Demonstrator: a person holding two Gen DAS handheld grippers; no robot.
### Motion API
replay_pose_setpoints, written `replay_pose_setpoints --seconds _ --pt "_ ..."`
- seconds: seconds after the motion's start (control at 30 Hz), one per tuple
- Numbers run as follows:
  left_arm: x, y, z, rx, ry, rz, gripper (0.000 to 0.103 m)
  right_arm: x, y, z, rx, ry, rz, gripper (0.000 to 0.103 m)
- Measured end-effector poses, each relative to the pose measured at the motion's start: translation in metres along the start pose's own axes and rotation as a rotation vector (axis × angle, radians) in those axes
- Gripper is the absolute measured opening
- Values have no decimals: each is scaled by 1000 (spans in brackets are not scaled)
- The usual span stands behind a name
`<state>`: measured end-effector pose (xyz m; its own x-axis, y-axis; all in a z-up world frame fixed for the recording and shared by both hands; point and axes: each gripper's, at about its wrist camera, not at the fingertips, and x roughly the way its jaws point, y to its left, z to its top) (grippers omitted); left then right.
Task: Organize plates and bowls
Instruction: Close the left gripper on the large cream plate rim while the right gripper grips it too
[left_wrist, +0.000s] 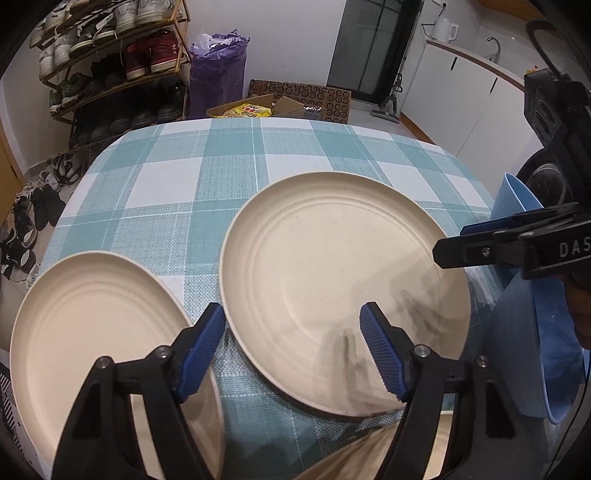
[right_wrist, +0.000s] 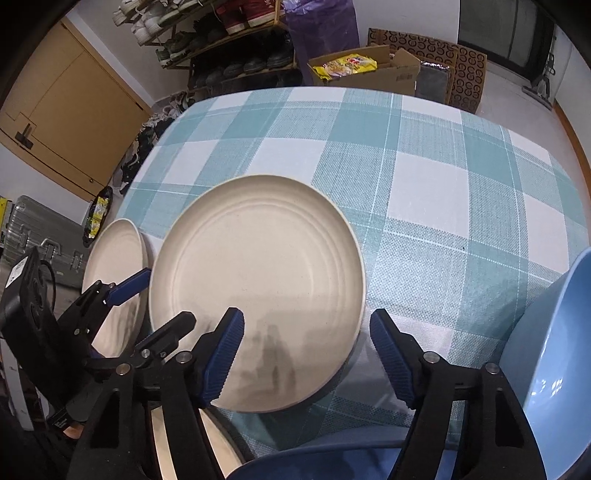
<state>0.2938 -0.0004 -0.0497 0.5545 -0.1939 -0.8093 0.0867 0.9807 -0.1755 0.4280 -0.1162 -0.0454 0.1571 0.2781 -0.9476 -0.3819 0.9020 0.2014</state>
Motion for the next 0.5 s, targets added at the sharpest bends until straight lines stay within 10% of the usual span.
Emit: replay_pose_setpoints --seconds 0.5 --pt "1 -2 1 13 8 13 73 22 -5 5 24 64 -16 56"
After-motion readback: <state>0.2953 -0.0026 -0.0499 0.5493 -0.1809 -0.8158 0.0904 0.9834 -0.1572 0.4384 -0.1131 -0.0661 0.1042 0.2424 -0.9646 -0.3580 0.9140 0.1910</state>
